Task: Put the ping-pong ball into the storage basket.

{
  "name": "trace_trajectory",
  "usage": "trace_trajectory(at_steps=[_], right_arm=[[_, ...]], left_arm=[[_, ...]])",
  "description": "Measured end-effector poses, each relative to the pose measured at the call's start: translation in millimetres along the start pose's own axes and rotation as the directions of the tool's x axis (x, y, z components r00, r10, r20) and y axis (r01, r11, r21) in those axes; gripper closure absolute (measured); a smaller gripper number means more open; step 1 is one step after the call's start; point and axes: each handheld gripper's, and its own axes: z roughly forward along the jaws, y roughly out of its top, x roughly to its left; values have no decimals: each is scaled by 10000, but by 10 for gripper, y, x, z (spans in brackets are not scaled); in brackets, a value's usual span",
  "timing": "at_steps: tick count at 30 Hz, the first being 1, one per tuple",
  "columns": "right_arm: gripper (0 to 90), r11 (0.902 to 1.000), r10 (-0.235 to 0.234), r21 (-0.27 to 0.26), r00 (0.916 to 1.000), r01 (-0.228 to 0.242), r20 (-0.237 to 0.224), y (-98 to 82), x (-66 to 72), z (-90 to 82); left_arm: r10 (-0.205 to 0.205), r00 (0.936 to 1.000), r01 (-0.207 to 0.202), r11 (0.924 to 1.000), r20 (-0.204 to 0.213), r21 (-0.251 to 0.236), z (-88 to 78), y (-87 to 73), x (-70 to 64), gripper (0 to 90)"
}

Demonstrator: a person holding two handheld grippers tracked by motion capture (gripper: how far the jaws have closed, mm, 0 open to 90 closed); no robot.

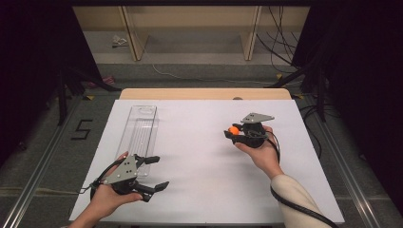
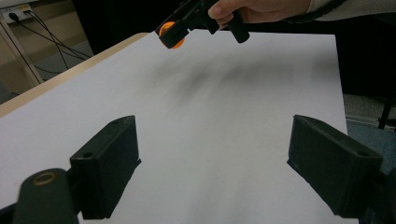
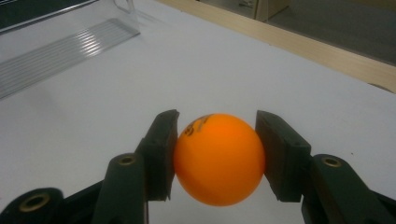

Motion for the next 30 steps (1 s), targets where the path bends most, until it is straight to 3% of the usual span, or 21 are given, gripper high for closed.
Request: trace_trajectory(at_steps=[30], right_arm=[[513, 9996, -249, -173, 9987, 242, -452, 99, 194, 78]], left_arm=[[-22, 10000, 22, 10000, 37, -4, 1, 0, -1, 158]])
